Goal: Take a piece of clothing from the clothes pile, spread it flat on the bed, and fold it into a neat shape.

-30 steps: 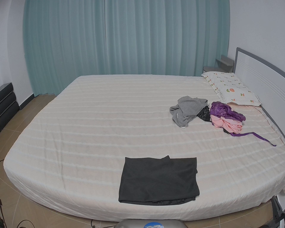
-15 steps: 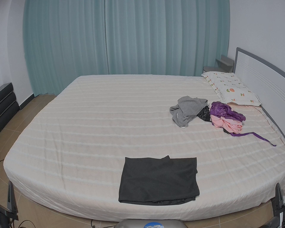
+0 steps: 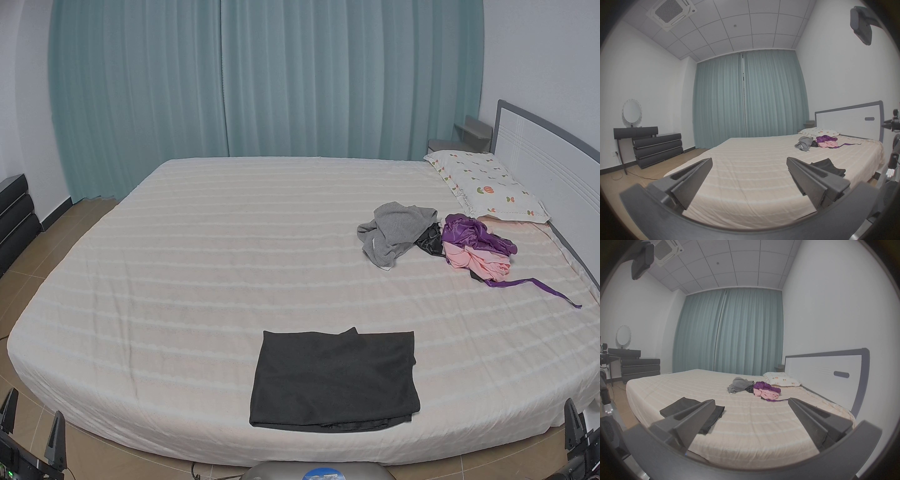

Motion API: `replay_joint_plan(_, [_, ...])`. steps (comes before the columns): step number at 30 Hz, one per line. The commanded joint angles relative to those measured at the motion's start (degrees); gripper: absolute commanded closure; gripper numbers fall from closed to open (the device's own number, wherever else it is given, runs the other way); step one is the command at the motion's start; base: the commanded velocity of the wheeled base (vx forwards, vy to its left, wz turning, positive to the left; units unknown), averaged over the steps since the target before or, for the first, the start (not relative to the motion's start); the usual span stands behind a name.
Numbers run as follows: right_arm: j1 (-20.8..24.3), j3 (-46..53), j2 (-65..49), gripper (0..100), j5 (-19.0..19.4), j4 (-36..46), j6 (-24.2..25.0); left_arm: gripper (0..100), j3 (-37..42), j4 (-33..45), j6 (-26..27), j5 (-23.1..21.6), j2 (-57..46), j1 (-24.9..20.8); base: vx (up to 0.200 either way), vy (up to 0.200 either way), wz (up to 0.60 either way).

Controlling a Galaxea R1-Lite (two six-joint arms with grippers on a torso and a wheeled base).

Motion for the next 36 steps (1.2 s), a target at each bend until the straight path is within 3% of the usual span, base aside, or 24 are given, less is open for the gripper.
replay_joint_plan(1, [-0.01,0.02,-0.57,0,-0.53,1.39,1.17,0,0.99,-0.02,-1.21,-0.6,-0.57,0.01,0.0,0.0,0.0])
replay_joint_plan(7, [-0.01,0.55,-0.57,0,0.53,1.91,5.57,0,0.99,0.24,-2.79,-1.3,-0.57,0.01,0.0,0.0,0.0])
replay_joint_plan(11, [-0.01,0.72,-0.57,0,2.9,2.53,3.81,0,0.99,0.51,-4.37,-5.34,-0.57,0.01,0.0,0.0,0.0])
replay_joint_plan(17, [-0.01,0.72,-0.57,0,2.9,2.44,3.81,0,0.99,0.77,-4.81,-5.69,-0.57,0.01,0.0,0.0,0.0])
replay_joint_plan(20, [-0.01,0.72,-0.57,0,2.99,2.53,3.81,0,0.81,4.99,-4.11,-5.26,-0.57,0.1,0.0,0.0,0.0])
replay_joint_plan(36, [-0.01,0.99,-0.57,0,4.31,1.91,3.54,0,0.99,3.67,-3.23,-3.15,-0.57,0.01,0.0,0.0,0.0])
